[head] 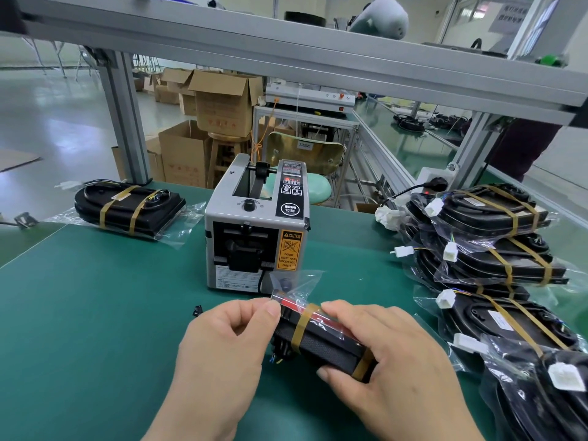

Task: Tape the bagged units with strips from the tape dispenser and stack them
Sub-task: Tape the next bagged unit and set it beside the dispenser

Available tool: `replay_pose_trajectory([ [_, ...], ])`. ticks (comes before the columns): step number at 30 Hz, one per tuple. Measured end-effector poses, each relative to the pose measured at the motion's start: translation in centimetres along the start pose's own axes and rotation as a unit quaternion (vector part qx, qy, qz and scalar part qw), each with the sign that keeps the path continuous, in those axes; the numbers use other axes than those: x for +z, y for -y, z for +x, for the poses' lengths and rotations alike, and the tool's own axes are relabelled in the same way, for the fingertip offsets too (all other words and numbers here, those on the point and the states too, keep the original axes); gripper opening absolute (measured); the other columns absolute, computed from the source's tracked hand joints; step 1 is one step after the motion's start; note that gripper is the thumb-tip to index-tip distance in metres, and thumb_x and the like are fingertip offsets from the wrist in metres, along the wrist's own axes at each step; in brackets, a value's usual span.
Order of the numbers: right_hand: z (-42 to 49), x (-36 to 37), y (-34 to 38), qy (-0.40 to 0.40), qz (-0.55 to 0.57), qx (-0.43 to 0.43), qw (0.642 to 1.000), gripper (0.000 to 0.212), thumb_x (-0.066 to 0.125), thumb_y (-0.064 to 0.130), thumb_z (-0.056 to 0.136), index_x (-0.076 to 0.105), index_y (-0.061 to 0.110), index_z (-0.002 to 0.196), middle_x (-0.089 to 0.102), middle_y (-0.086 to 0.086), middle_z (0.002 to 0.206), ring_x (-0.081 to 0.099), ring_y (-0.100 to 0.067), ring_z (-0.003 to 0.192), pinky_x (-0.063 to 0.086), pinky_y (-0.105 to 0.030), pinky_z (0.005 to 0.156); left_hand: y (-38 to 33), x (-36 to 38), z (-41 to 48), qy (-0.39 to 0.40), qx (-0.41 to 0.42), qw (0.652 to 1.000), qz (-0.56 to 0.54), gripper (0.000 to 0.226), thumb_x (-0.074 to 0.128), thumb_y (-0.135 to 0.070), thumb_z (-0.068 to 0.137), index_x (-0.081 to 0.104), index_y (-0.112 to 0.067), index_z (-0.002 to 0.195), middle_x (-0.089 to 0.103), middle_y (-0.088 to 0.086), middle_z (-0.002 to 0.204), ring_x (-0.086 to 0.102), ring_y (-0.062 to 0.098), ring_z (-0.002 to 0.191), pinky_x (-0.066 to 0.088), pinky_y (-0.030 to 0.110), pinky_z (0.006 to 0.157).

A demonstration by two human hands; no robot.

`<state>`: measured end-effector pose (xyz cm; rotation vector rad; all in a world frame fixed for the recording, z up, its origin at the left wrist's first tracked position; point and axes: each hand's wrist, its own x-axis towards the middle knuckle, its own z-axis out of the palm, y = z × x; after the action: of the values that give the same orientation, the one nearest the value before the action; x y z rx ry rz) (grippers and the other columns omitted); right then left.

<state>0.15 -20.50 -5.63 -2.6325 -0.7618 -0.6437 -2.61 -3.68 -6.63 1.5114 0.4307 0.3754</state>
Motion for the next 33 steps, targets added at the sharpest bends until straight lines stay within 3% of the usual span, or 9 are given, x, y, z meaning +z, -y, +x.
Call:
replay_pose_trajectory([
  [10,0.0,-0.1,0.1,-0.004,0.001,0.0,1.0,0.065,0.069,0.052,0.048,0.061,0.041,0.111,0.064,0.025,0.091,0.059,-0.01,0.075,0.052,-0.023,0.062,-0.1,0.4,-0.1,-0.02,0.035,0.999,0.029,0.02,0.069,-0.024,0.083,0.07,-0.017,0.063,0.053,-0.016,0.04,0.045,-0.004,0.038,0.033,0.005,0.043],
  [19,0.0,0.0,0.1,-0.008,0.003,0.0,1.0,0.066,0.069,0.052,0.048,0.058,0.042,0.112,0.063,0.026,0.091,0.057,-0.009,0.075,0.052,-0.022,0.061,0.0,0.8,-0.2,-0.051,0.049,0.997,0.033,0.015,0.071,-0.025,0.079,0.07,-0.021,0.065,0.067,-0.016,0.058,0.055,-0.009,0.051,0.036,-0.001,0.049],
  [26,0.0,0.0,-0.1,-0.008,-0.002,0.0,1.0,0.068,0.068,0.054,0.049,0.054,0.042,0.114,0.063,0.026,0.091,0.054,-0.008,0.076,0.051,-0.022,0.062,0.1,1.1,-0.3,-0.073,0.054,0.995,0.035,0.02,0.07,-0.026,0.08,0.068,-0.018,0.062,0.06,-0.018,0.047,0.052,-0.008,0.046,0.036,0.001,0.047],
  [33,0.0,0.0,0.0,-0.018,-0.002,-0.005,1.0,0.066,0.068,0.053,0.049,0.055,0.041,0.113,0.063,0.024,0.091,0.058,-0.011,0.075,0.052,-0.025,0.061,0.0,1.5,-0.3,-0.082,0.059,0.994,0.029,0.019,0.07,-0.024,0.08,0.067,-0.02,0.062,0.063,-0.02,0.052,0.054,-0.01,0.049,0.036,0.0,0.048],
])
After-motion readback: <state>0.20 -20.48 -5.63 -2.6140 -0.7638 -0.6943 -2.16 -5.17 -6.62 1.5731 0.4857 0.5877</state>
